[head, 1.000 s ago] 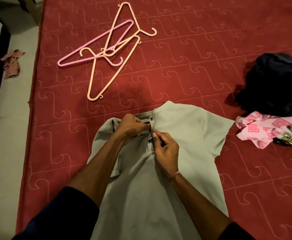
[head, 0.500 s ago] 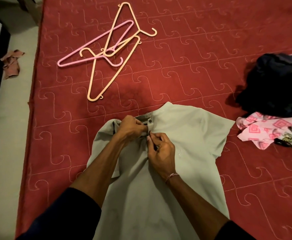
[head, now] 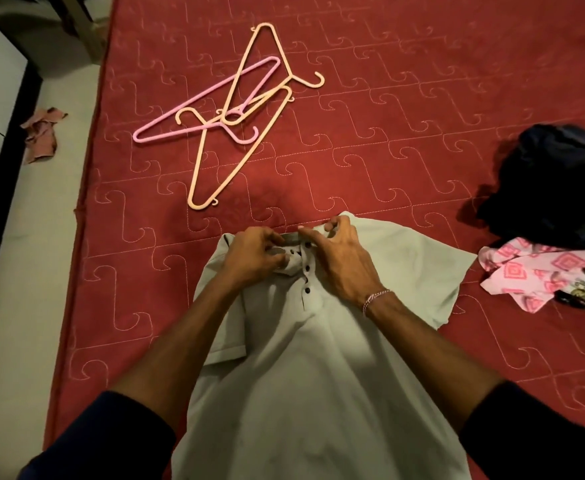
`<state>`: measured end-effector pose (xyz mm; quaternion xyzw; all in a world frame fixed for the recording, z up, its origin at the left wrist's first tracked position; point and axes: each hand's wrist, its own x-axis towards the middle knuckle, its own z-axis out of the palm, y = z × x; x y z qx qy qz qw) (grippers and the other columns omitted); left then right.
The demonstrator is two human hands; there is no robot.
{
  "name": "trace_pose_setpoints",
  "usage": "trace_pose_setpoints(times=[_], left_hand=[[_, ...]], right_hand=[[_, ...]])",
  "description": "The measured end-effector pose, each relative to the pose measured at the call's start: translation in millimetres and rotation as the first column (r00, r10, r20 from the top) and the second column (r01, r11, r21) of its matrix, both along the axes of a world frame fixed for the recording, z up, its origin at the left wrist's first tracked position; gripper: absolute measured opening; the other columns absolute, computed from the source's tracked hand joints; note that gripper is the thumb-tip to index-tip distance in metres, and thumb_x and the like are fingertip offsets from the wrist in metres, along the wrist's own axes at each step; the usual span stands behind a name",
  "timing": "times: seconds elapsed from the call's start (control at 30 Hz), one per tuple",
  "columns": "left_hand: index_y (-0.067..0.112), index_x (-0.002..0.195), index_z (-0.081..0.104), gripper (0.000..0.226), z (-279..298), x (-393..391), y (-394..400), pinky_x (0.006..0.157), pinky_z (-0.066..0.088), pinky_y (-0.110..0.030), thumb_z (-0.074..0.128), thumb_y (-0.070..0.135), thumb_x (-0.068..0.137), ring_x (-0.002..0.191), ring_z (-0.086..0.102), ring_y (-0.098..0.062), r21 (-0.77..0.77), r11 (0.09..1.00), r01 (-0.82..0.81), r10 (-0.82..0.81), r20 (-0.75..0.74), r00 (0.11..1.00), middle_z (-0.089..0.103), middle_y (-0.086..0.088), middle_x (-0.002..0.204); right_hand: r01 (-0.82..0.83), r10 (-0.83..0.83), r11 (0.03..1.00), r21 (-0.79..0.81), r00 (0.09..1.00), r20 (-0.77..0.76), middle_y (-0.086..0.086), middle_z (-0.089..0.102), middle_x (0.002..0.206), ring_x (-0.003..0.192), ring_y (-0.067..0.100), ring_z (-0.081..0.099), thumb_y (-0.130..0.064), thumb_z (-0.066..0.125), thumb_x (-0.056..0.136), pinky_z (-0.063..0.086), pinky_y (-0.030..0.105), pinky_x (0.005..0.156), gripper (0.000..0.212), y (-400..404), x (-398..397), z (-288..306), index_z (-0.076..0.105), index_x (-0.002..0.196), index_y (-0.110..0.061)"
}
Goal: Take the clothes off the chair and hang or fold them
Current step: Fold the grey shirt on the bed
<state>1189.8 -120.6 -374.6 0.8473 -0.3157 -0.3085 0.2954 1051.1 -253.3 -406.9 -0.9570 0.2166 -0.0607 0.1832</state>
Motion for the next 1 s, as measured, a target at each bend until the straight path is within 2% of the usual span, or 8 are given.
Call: trace_pose_setpoints(times=[0.13, 0.23, 0.33, 0.43, 0.57, 0.67, 0.77, 1.0], left_hand=[[0.010, 0.108, 0.075, 0.030, 0, -3, -4, 0.085, 0.060, -0.036, 0.081, 0.021, 0.080, 0.090, 0.071, -0.014, -0.014, 0.999, -0.037, 0.036, -0.056, 0.998, 0.075, -0.005, 0.104], [0.013, 0.105, 0.077, 0.025, 0, -5, -5, 0.086, 0.059, -0.039, 0.080, 0.023, 0.082, 0.090, 0.071, -0.012, -0.035, 0.998, -0.051, 0.049, -0.063, 0.997, 0.076, -0.001, 0.100], [0.014, 0.102, 0.077, 0.018, -1, -11, -8, 0.083, 0.060, -0.042, 0.075, 0.023, 0.087, 0.085, 0.070, -0.014, -0.059, 0.992, -0.116, 0.111, -0.076, 0.991, 0.076, 0.000, 0.094], [0.014, 0.103, 0.076, 0.018, -4, -16, -13, 0.082, 0.060, -0.044, 0.072, 0.026, 0.090, 0.085, 0.070, -0.017, -0.078, 0.982, -0.173, 0.165, -0.105, 0.981, 0.074, -0.001, 0.092], [0.015, 0.105, 0.076, 0.017, -5, -23, -16, 0.087, 0.058, -0.041, 0.073, 0.022, 0.089, 0.091, 0.068, -0.014, -0.122, 0.980, -0.159, 0.144, -0.120, 0.982, 0.074, 0.001, 0.095], [0.015, 0.106, 0.076, 0.017, -1, -28, -16, 0.086, 0.058, -0.036, 0.072, 0.019, 0.090, 0.091, 0.068, -0.011, -0.173, 0.980, -0.095, 0.073, -0.132, 0.989, 0.074, 0.002, 0.095], [0.015, 0.105, 0.077, 0.016, 1, -35, -15, 0.078, 0.056, -0.027, 0.071, 0.017, 0.090, 0.086, 0.066, -0.007, -0.218, 0.976, -0.004, -0.003, -0.033, 0.999, 0.074, 0.002, 0.092], [0.013, 0.104, 0.078, 0.017, -5, -41, -14, 0.075, 0.052, -0.019, 0.072, 0.019, 0.089, 0.081, 0.064, -0.005, -0.272, 0.960, 0.070, -0.040, 0.115, 0.993, 0.075, 0.000, 0.093]], right_hand=[[-0.058, 0.061, 0.986, -0.157, 0.998, 0.018, 0.010, 0.047, 0.111, 0.095, 0.025, 0.044, -0.020, 0.063, 0.095, 0.050, 0.038, 0.068, 0.015, -10, 3, 13, 0.062, 0.109, -0.024], [-0.076, 0.095, 0.979, -0.189, 0.991, 0.095, 0.012, 0.056, 0.123, 0.108, 0.030, 0.048, -0.019, 0.066, 0.092, 0.049, 0.042, 0.083, 0.011, -13, -3, 14, 0.064, 0.103, -0.018], [-0.127, 0.148, 0.986, -0.109, 0.966, 0.211, 0.007, 0.061, 0.123, 0.119, 0.027, 0.050, -0.021, 0.057, 0.099, 0.042, 0.042, 0.099, 0.014, -12, -15, 10, 0.063, 0.110, -0.015], [-0.164, 0.162, 0.986, -0.011, 0.952, 0.261, 0.003, 0.064, 0.111, 0.106, 0.023, 0.054, -0.025, 0.047, 0.103, 0.044, 0.040, 0.093, 0.019, -9, -29, 5, 0.062, 0.112, -0.016], [-0.136, 0.127, 0.991, 0.016, 0.955, 0.269, 0.003, 0.064, 0.108, 0.100, 0.023, 0.054, -0.020, 0.054, 0.101, 0.047, 0.041, 0.084, 0.015, -6, -40, -3, 0.064, 0.110, -0.015], [-0.079, 0.020, 0.985, 0.154, 0.936, 0.352, 0.001, 0.064, 0.103, 0.097, 0.021, 0.054, -0.014, 0.056, 0.098, 0.047, 0.039, 0.082, 0.011, -2, -41, -1, 0.065, 0.106, -0.014], [-0.024, -0.104, 0.958, 0.286, 0.900, 0.424, -0.004, 0.063, 0.095, 0.092, 0.016, 0.053, -0.010, 0.064, 0.095, 0.046, 0.034, 0.079, 0.007, -3, -41, 3, 0.067, 0.100, -0.014], [-0.008, -0.150, 0.938, 0.347, 0.891, 0.427, -0.004, 0.067, 0.095, 0.093, 0.019, 0.057, -0.012, 0.070, 0.093, 0.052, 0.043, 0.077, 0.006, 0, -45, 0, 0.070, 0.098, -0.015]])
